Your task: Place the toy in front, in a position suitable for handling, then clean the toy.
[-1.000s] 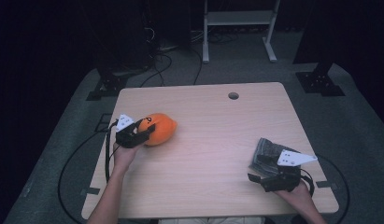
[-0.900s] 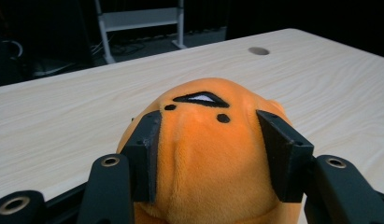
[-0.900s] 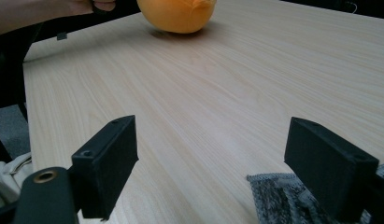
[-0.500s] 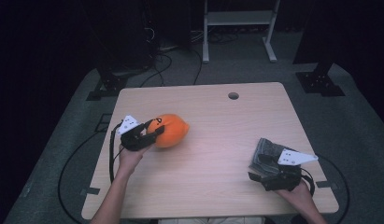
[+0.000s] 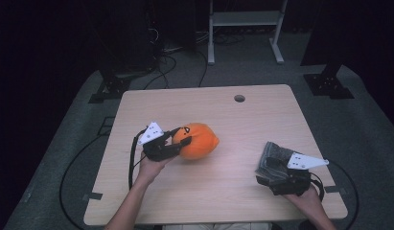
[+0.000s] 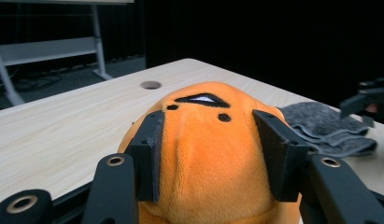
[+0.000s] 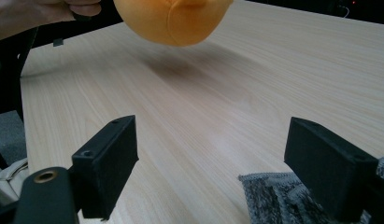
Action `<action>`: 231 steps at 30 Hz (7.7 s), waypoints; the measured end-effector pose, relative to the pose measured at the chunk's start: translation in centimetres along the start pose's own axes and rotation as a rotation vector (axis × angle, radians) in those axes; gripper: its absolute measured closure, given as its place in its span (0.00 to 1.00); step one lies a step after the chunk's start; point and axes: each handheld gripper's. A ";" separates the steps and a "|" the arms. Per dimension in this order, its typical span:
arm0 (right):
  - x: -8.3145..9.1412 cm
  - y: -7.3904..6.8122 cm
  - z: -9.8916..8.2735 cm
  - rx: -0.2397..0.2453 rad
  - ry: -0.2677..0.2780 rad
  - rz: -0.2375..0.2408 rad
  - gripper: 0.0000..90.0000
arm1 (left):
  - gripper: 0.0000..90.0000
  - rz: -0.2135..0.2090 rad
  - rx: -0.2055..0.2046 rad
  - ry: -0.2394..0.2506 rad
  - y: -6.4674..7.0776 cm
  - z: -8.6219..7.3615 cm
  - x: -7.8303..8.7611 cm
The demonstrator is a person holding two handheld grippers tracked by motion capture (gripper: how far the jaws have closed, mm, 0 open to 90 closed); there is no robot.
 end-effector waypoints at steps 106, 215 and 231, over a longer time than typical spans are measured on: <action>-0.8 8.7 -1.7 -0.112 -0.317 -0.248 0.46 | 0.09 -0.112 -0.141 -0.104 5.3 -3.7 -0.8; -7.1 -1.8 4.7 0.157 -0.064 0.156 0.84 | 0.15 -0.192 -0.163 -0.199 6.5 -3.8 -2.9; -7.3 -2.3 5.1 0.175 -0.073 0.165 0.84 | 0.10 -0.163 -0.200 -0.172 7.0 -3.6 -2.9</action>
Point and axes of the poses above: each handheld gripper's, and its own axes: x roughly backward along the jaws, z roughly out of its top, y roughly to its right, and after that the axes turned 11 degrees about z, right-handed
